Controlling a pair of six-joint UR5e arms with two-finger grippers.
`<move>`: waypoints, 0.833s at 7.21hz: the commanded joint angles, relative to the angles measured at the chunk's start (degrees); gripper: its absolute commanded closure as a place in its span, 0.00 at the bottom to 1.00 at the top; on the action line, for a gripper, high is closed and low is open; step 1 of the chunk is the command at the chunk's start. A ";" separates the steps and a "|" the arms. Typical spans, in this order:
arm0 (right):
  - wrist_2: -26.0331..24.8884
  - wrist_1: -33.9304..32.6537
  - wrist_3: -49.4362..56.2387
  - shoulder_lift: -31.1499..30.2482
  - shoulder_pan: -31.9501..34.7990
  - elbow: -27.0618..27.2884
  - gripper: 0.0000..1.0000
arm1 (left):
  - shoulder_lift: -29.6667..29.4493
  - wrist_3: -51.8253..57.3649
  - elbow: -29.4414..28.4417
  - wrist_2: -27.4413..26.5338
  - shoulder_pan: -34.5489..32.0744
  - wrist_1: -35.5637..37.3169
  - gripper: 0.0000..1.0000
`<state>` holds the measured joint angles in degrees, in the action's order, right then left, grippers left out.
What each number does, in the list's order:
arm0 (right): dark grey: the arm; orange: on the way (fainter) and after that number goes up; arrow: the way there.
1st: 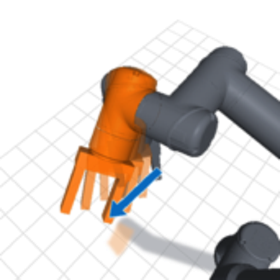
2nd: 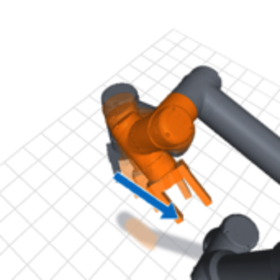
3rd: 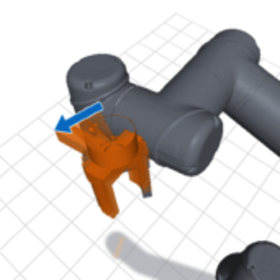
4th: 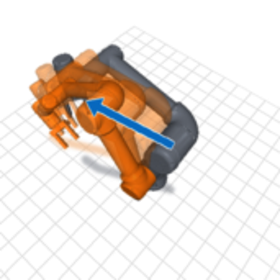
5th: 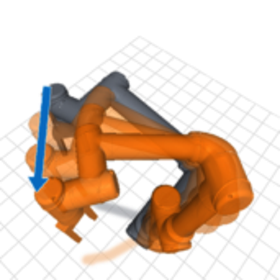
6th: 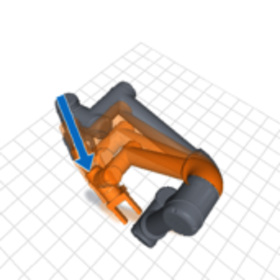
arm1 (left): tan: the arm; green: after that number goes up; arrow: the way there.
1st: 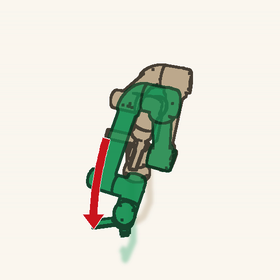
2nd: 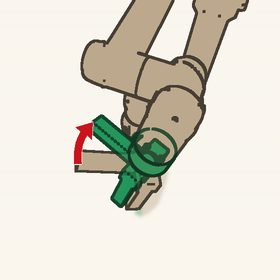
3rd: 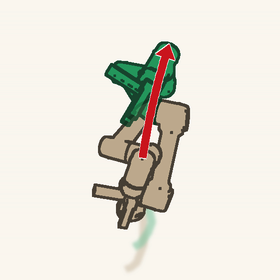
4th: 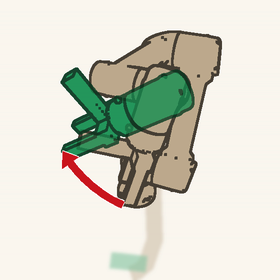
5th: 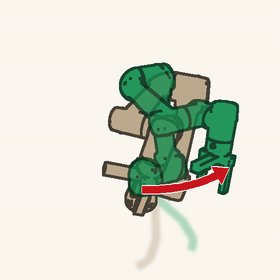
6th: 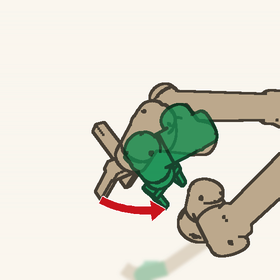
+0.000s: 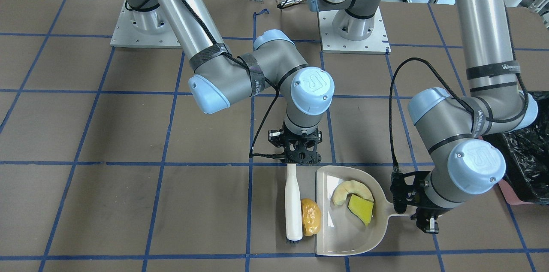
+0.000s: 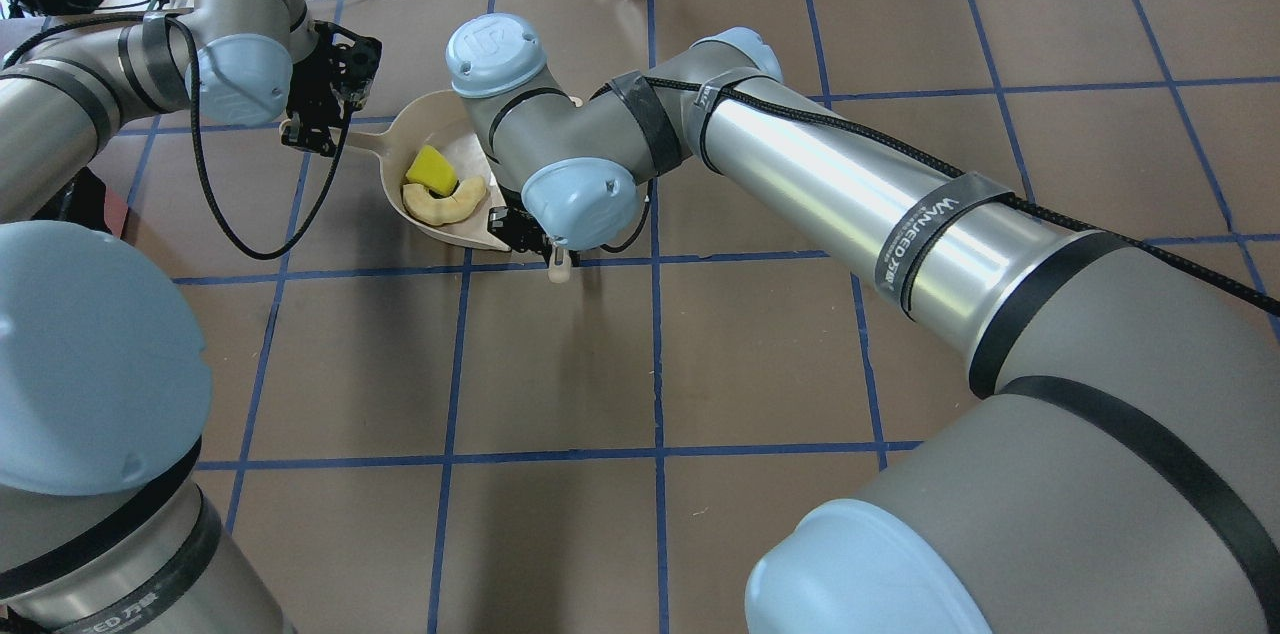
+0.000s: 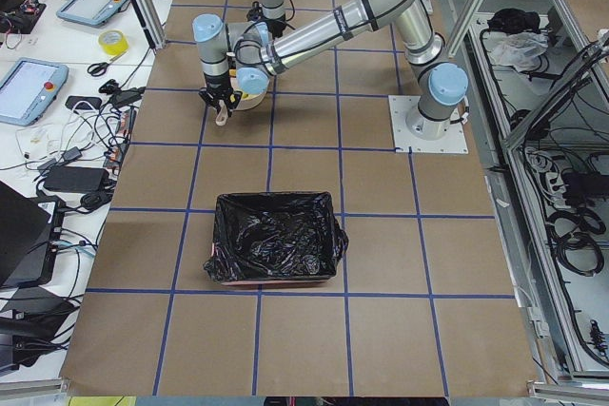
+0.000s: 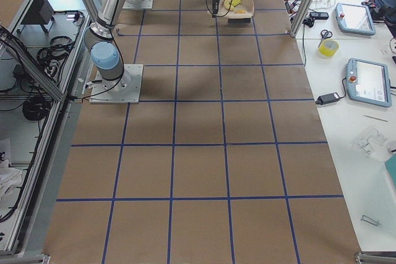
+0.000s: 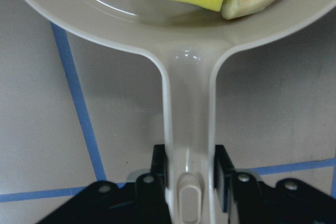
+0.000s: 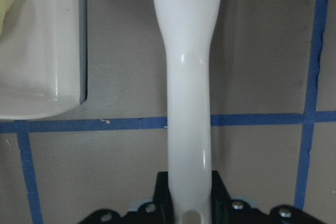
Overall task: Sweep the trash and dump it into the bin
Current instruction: 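Sweep the trash pile with the brush into the dustpan held by the left gripper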
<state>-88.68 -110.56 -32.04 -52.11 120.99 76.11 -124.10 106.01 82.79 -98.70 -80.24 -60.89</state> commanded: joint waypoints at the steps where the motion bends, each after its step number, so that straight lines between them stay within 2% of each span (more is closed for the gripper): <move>1: 0.53 -1.32 -2.14 0.08 0.99 -0.09 1.00 | 0.00 0.07 0.00 0.00 -0.01 0.07 1.00; 2: 3.14 -2.37 -3.63 0.08 1.43 -0.09 1.00 | 0.00 0.07 0.00 0.09 -0.01 0.07 1.00; 6: 5.53 -6.50 -9.95 2.18 3.63 -2.71 1.00 | 0.00 0.07 0.00 0.09 -0.01 0.07 1.00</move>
<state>-84.28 -116.03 -39.90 -50.97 123.90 74.83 -124.12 106.07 82.79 -98.62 -80.24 -60.82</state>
